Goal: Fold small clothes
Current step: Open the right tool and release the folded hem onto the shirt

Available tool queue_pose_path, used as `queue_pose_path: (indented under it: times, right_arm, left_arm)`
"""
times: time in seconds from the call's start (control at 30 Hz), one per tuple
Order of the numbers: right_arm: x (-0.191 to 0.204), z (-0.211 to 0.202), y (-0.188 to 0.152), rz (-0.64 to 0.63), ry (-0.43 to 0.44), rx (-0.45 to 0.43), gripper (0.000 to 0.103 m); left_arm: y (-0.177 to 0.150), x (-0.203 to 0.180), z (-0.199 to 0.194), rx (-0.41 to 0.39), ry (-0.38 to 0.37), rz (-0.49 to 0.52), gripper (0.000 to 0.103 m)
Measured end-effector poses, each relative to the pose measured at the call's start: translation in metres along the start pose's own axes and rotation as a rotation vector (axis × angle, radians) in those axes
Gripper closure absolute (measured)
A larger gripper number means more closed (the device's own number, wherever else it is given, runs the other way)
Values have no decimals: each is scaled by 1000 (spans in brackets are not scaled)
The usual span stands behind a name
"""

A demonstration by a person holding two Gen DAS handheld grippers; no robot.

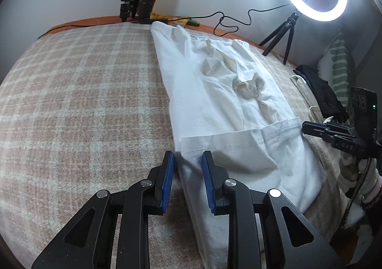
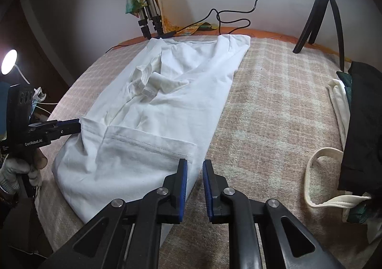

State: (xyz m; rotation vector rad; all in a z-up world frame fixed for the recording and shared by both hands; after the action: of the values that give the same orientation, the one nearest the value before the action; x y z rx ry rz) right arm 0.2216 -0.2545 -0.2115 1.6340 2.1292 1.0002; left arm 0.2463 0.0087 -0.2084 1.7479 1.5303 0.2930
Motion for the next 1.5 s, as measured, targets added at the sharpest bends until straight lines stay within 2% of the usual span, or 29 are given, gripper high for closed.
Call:
queue_pose_path:
  times: [0.1, 0.13, 0.17, 0.2, 0.23, 0.3, 0.37, 0.4, 0.47, 0.53, 0.63, 0.73, 0.77, 0.8, 0.83, 1.0, 1.07, 1.13, 1.2, 1.3, 1.33, 1.4, 1.5]
  right_arm:
    - [2, -7, 2, 33, 47, -23, 91]
    - [4, -8, 3, 27, 47, -29, 87]
    - [6, -8, 5, 21, 41, -25, 71]
    - [7, -7, 5, 20, 40, -25, 66]
    - [8, -5, 6, 18, 35, -24, 69]
    - [10, 1, 7, 9, 22, -10, 80]
    - [13, 7, 6, -6, 1, 8, 97]
    - [15, 9, 5, -16, -11, 14, 100]
    - [18, 8, 5, -51, -49, 6, 102]
    - [13, 10, 5, -77, -145, 16, 103]
    - [2, 4, 6, -34, -131, 17, 103]
    - [8, -14, 10, -46, -120, -46, 94]
    - [12, -17, 11, -54, -95, -56, 76]
    - [16, -18, 13, -65, -77, -62, 67]
    - [23, -17, 15, -82, -79, -71, 65]
    - [30, 13, 14, -117, -171, 13, 71]
    - [31, 21, 11, -119, -170, 29, 89]
    - [35, 21, 10, -148, -209, 23, 98]
    - [34, 22, 9, -174, -261, 31, 98]
    - [28, 17, 12, -161, -278, 30, 98]
    - [27, 12, 14, -155, -285, 20, 93]
    - [26, 0, 15, -135, -263, 1, 91]
    - [34, -23, 11, -117, -175, -48, 88]
  left_arm:
    - [1, 2, -4, -30, -16, -30, 81]
    - [1, 2, -5, -32, -16, -34, 81]
    - [2, 0, -4, -29, -17, -33, 81]
    - [3, -2, -2, -22, -14, -26, 81]
    - [2, -4, 0, -17, -7, -11, 80]
    - [1, -8, 3, -17, 8, 19, 80]
    - [-1, -12, 6, -23, 33, 54, 80]
    - [-2, -13, 7, -29, 55, 76, 80]
    - [-3, -14, 7, -53, 101, 116, 80]
    - [-2, -13, 6, -65, 124, 115, 80]
    - [1, -11, -3, -91, 110, 94, 80]
    - [6, -13, -18, -133, 92, 100, 80]
    - [7, -17, -22, -145, 81, 111, 80]
    - [9, -23, -25, -151, 78, 125, 80]
    - [10, -29, -27, -157, 69, 145, 80]
    - [7, -62, -26, -146, -1, 245, 80]
    - [2, -70, -15, -118, -10, 285, 80]
    - [-3, -70, -1, -79, 11, 303, 80]
    - [-7, -60, 15, -37, 84, 297, 80]
    - [-2, -47, 10, -62, 110, 246, 80]
    - [0, -44, 5, -73, 119, 240, 81]
    - [2, -40, -8, -90, 104, 222, 81]
    - [-1, -45, -30, -112, 56, 227, 80]
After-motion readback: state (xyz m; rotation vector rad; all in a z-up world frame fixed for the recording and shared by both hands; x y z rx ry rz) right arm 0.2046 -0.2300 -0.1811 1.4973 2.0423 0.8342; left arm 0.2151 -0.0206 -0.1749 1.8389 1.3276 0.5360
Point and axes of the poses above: each gripper's, at about its wrist camera, not at the fingertips, and z roughly the way its jaws point, x to its left, y to its top, the point moved 2 cm from there along z, roughly the way its jaws point, and after that the axes turned 9 degrees about -x, right-handed, at the moved point
